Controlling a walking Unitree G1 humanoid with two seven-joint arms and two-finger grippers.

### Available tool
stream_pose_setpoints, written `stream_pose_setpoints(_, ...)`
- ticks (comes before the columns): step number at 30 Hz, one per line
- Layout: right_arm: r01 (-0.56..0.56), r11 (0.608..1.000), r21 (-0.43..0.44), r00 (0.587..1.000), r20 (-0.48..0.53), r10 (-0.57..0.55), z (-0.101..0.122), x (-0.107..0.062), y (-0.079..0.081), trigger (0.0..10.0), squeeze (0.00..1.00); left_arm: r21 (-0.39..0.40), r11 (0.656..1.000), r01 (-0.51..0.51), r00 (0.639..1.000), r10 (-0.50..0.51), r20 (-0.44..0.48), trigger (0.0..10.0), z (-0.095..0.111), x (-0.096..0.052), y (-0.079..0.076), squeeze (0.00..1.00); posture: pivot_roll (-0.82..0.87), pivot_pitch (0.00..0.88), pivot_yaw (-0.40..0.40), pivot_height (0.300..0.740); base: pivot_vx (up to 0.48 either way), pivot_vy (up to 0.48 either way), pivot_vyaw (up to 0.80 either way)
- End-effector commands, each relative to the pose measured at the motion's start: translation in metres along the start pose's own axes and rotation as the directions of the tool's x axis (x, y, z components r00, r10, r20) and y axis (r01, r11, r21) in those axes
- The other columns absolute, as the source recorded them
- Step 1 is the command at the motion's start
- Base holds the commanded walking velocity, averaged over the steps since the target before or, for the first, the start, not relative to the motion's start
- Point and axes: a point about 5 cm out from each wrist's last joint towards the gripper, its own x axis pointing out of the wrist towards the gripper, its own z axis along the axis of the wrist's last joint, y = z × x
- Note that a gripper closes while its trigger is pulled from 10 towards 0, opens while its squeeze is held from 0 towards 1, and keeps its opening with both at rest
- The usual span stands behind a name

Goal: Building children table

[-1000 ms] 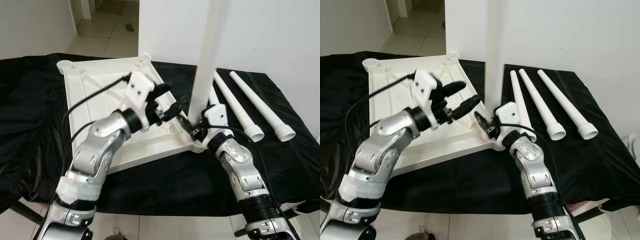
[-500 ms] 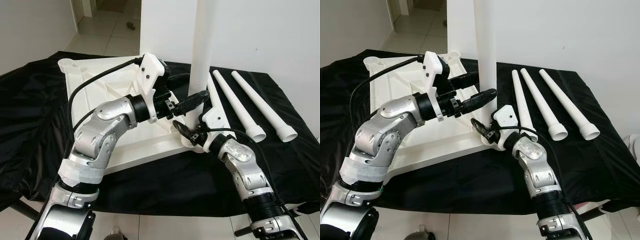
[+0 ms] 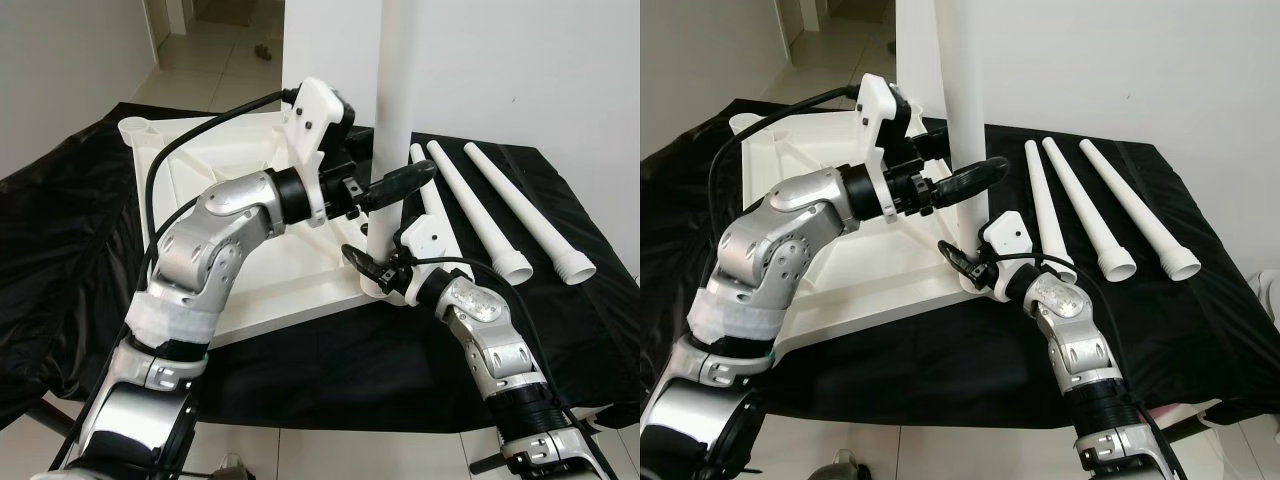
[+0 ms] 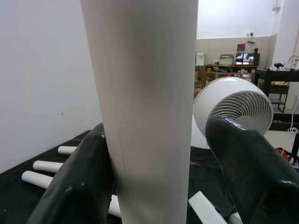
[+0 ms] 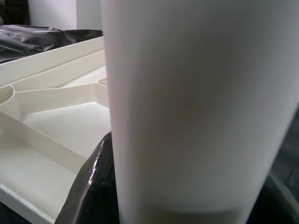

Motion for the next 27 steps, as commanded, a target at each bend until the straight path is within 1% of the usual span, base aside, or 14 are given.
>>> stream_pose_setpoints(1,-0.008,1.0,-0.008,1.0,-0.013,0.008,0.0,0.0,-0.002,10.0,0.0,-0.015,1.0,-0.002,1.0,0.002,-0.015,10.0,-0.001,0.002,0.001,0.0,0.09,0.0,-0.064,0.74,0.0,0.0,0.0)
stream_pose_setpoints(3,-0.008,1.0,-0.008,1.0,-0.013,0.008,0.0,0.0,-0.002,10.0,0.0,-0.015,1.0,-0.002,1.0,0.002,-0.015,10.0,-0.001,0.002,0.001,0.0,0.09,0.0,-0.064,0.74,0.0,0.0,0.0)
stream_pose_setpoints(4,-0.007,1.0,-0.007,1.0,-0.012,0.007,0.0,0.0,-0.002,10.0,0.0,-0.009,1.0,-0.011,1.0,0.011,-0.019,0.0,-0.002,0.002,0.003,0.0,0.09,0.0,-0.061,0.74,0.0,0.0,0.0)
stream_pose_setpoints(8,-0.001,1.0,-0.004,1.0,-0.008,0.001,0.0,0.0,-0.002,10.0,0.0,0.006,1.0,-0.007,1.0,0.007,-0.026,0.0,-0.003,0.002,0.004,0.0,0.1,0.0,-0.06,0.74,0.0,0.0,0.0)
stream_pose_setpoints(9,0.003,1.0,-0.005,1.0,-0.006,-0.003,0.0,0.0,-0.002,10.0,0.0,0.019,1.0,-0.011,0.999,0.012,-0.033,0.0,-0.003,0.002,0.004,0.0,0.1,0.0,-0.06,0.74,0.0,0.0,0.0)
stream_pose_setpoints(17,0.029,1.0,-0.005,1.0,0.003,-0.029,0.002,0.001,-0.006,10.0,0.0,0.04,0.999,-0.035,0.998,0.038,-0.055,0.0,-0.004,0.002,0.007,0.0,0.1,0.0,-0.06,0.74,0.0,0.0,0.0)
stream_pose_setpoints(18,0.064,0.998,-0.007,0.998,0.018,-0.064,0.004,0.003,-0.008,10.0,0.38,0.066,0.996,-0.061,0.995,0.066,-0.078,6.5,-0.004,0.003,0.01,0.0,0.09,0.0,-0.059,0.74,0.0,0.0,0.0)
stream_pose_setpoints(20,0.064,0.998,-0.007,0.998,0.018,-0.064,0.004,0.003,-0.008,10.0,0.38,0.066,0.996,-0.061,0.995,0.066,-0.078,6.5,-0.004,0.003,0.01,0.0,0.09,0.0,-0.059,0.74,0.0,0.0,0.0)
stream_pose_setpoints(21,0.082,0.997,-0.002,0.996,0.03,-0.082,0.005,0.003,-0.009,10.0,1.0,0.081,0.994,-0.067,0.994,0.073,-0.079,10.0,-0.004,0.003,0.01,0.0,0.09,0.0,-0.06,0.74,0.0,0.0,0.0)
stream_pose_setpoints(23,0.082,0.997,-0.002,0.996,0.03,-0.082,0.005,0.003,-0.009,10.0,1.0,0.081,0.994,-0.067,0.994,0.073,-0.079,10.0,-0.004,0.003,0.01,0.0,0.09,0.0,-0.06,0.74,0.0,0.0,0.0)
stream_pose_setpoints(24,0.108,0.994,0.004,0.993,0.04,-0.108,0.006,0.004,-0.01,10.0,1.0,0.082,0.993,-0.088,0.993,0.094,-0.075,10.0,-0.003,0.003,0.012,0.0,0.09,0.0,-0.06,0.74,0.0,0.0,0.0)
stream_pose_setpoints(25,0.108,0.994,0.004,0.993,0.04,-0.108,0.006,0.004,-0.01,10.0,1.0,0.082,0.993,-0.088,0.993,0.094,-0.075,10.0,-0.003,0.003,0.012,0.0,0.09,0.0,-0.06,0.74,0.0,0.0,0.0)
stream_pose_setpoints(26,0.128,0.992,0.007,0.991,0.046,-0.128,0.007,0.006,-0.01,10.0,1.0,0.087,0.988,-0.125,0.988,0.132,-0.079,10.0,-0.002,0.003,0.015,0.0,0.09,0.0,-0.059,0.74,0.0,0.0,0.0)
stream_pose_setpoints(27,0.128,0.992,0.007,0.991,0.046,-0.128,0.007,0.006,-0.01,10.0,1.0,0.087,0.988,-0.125,0.988,0.132,-0.079,10.0,-0.002,0.003,0.015,0.0,0.09,0.0,-0.059,0.74,0.0,0.0,0.0)
